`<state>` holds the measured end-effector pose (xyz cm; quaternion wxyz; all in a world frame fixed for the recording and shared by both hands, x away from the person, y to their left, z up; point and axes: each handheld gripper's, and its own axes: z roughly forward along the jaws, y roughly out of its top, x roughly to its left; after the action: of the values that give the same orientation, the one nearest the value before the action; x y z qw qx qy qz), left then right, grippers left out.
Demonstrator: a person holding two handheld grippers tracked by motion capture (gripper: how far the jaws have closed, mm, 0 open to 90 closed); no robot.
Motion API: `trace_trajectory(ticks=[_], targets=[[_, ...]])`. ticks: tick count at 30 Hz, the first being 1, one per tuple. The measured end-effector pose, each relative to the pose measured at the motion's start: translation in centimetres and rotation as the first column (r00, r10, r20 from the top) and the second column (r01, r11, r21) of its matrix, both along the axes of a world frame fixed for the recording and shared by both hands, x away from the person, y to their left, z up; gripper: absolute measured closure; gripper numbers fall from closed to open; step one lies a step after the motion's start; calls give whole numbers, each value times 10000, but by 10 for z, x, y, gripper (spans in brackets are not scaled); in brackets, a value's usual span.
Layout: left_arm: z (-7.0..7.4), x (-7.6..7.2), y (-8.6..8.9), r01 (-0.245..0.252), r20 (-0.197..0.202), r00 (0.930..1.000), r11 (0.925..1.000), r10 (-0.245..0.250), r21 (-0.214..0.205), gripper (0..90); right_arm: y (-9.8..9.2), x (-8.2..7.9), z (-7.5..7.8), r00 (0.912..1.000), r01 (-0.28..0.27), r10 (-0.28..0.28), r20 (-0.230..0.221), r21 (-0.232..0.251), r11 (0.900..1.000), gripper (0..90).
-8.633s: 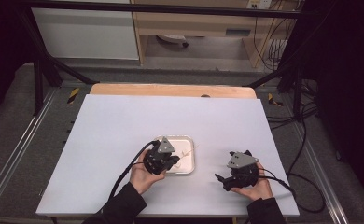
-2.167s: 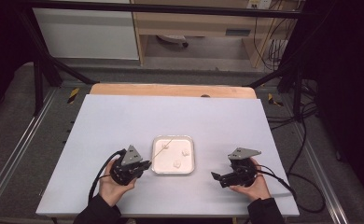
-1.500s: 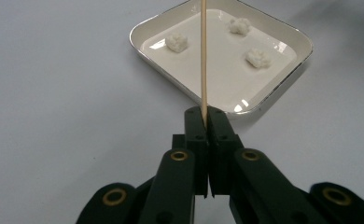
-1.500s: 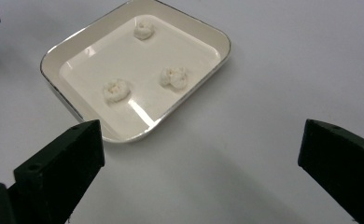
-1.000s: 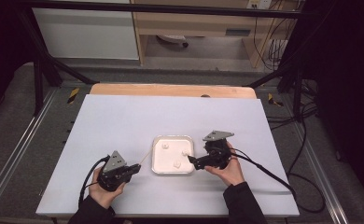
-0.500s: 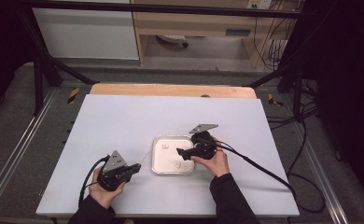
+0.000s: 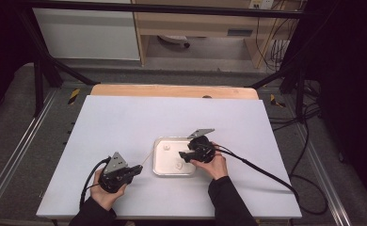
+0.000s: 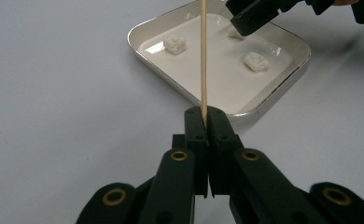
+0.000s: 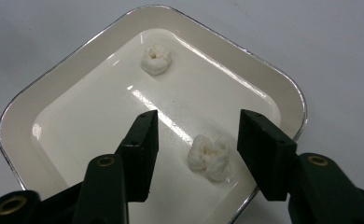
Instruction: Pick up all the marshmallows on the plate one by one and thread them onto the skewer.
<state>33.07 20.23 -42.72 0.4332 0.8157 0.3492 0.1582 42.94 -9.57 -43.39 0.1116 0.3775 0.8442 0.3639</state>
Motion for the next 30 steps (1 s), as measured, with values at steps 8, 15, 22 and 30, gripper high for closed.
trace_trajectory(ticks=[8,15,22,30], targets=[[0,-1,-1,2,46,10000,10000,-2,-5,883,2,-1,-6,9996,297,-296,37,-368,9989,578],[0,-1,-1,-20,100,9999,10000,21,-72,883,3,-1,-9,9985,522,-528,-119,-477,9975,645],[0,-3,-3,29,185,9998,9999,-27,-120,883,2,0,-8,9972,664,-667,-334,-120,9977,706],[2,-5,-4,55,366,9993,9992,-40,-391,883,-7,-7,13,9988,226,-166,-458,1331,9908,707]])
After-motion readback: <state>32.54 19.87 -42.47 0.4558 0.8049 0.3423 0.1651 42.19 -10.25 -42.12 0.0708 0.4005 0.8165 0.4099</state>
